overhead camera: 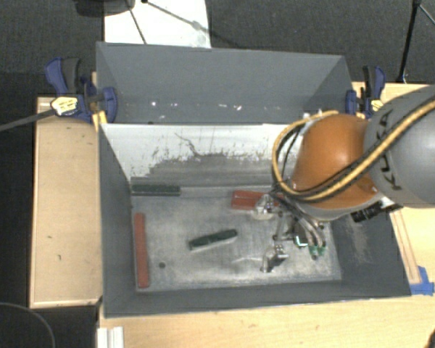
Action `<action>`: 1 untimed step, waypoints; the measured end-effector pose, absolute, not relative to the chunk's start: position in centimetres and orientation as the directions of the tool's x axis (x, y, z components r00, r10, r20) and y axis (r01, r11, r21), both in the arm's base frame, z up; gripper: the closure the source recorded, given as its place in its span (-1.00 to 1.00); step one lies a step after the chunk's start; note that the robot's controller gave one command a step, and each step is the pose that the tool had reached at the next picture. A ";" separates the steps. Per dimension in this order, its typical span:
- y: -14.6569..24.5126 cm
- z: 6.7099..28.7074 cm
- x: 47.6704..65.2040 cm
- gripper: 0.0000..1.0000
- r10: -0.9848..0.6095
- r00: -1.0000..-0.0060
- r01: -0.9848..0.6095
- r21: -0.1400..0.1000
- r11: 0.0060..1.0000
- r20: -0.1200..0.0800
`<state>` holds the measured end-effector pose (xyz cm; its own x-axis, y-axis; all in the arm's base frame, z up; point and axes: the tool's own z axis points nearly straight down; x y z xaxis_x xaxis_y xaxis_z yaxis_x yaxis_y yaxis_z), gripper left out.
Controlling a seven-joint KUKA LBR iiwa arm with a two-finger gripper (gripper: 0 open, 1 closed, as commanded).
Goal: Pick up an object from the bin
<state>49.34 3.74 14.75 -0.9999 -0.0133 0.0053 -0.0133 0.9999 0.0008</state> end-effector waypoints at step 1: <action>3.7 15.0 49.5 -1.00 -0.012 -1.000 -0.012 0.001 1.000 -0.001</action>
Offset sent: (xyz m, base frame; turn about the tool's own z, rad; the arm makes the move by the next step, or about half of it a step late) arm 0.0277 0.0408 -0.0775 -0.0925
